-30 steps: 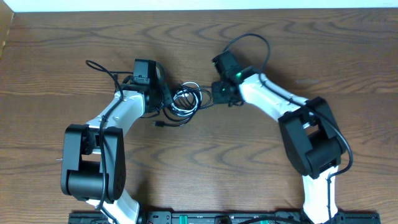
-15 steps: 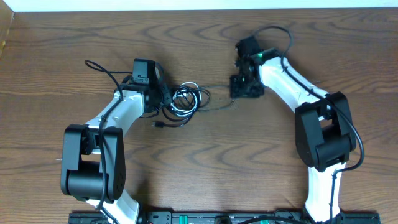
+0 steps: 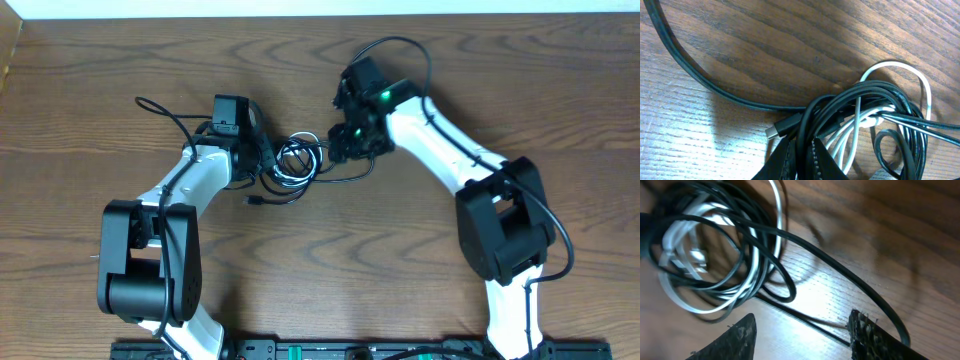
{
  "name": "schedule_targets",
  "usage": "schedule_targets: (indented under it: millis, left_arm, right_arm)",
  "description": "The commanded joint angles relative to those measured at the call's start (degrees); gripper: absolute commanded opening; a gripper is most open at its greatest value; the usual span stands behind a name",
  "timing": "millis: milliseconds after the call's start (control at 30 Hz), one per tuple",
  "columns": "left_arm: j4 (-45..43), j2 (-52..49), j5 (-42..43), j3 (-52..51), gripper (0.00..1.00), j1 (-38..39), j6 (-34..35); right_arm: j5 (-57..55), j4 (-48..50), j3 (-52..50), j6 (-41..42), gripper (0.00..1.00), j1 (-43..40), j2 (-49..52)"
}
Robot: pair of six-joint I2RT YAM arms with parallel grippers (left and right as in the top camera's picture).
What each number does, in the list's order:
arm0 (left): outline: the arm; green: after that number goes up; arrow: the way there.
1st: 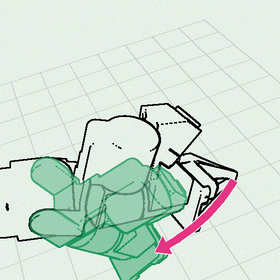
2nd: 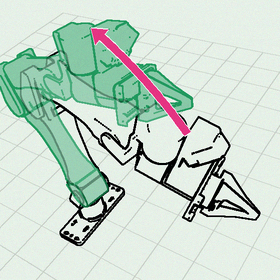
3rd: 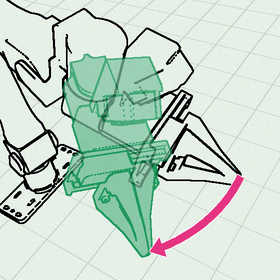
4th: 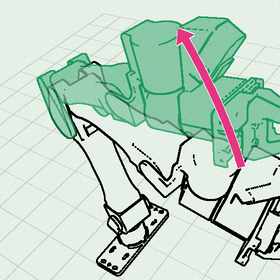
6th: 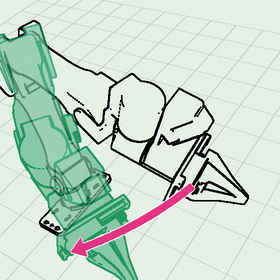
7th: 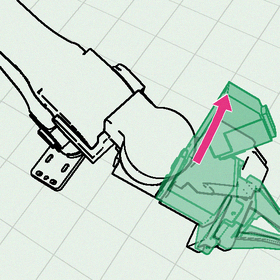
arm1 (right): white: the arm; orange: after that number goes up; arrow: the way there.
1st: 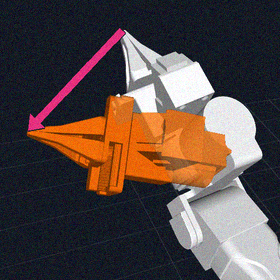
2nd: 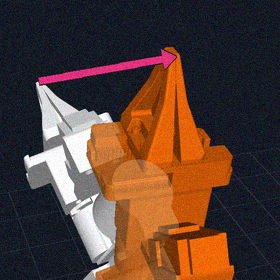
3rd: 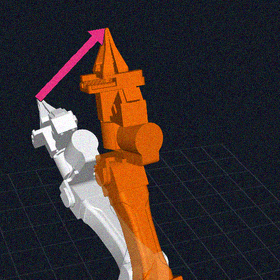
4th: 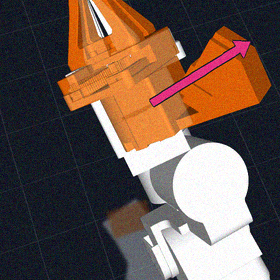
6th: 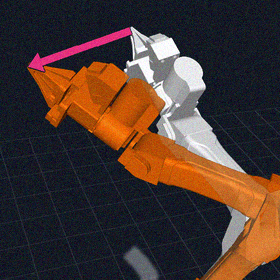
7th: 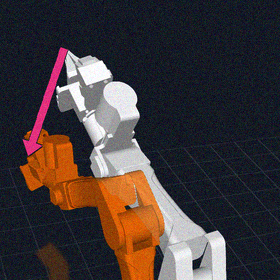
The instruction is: Untangle cables
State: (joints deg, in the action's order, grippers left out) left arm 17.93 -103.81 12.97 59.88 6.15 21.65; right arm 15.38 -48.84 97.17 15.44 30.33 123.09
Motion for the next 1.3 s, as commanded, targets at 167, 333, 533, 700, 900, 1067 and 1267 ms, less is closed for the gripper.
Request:
schedule_targets:
  millis: [167,333,533,700,900,1067,1267]
  left_arm:
    - [0.15,-0.22,-1.55,0.37,0.11,-0.42,0.09]
    - [0.15,-0.22,-1.55,0.37,0.11,-0.42,0.11]
    - [0.15,-0.22,-1.55,0.37,0.11,-0.42,0.11]
    - [0.15,-0.22,-1.57,0.37,0.11,-0.42,0.09]
    - [0.15,-0.22,-1.6,0.37,0.11,-0.42,0.09]
    - [0.15,-0.22,-1.6,0.37,0.11,-0.42,0.09]
    - [0.15,-0.22,-1.6,0.37,0.11,-0.42,0.09]
  right_arm:
    - [-17.94,3.96,-1.33,2.4,0.5,6.49,1.44]
    - [-19.15,5.92,-1.36,3.02,0.37,8.31,3.52]
    - [-19.98,6.45,-1.36,3.04,0.3,8.48,6.27]
    - [-19.93,6.21,-1.31,3.82,0.07,7.82,6.56]
    - [-21.77,-0.02,1.51,3.23,0.01,6.93,6.54]
    - [-37.11,-11.13,6.14,-1.22,0.02,6.67,6.54]
    - [-50.34,-16.81,8.87,-2.93,0.04,6.69,6.54]
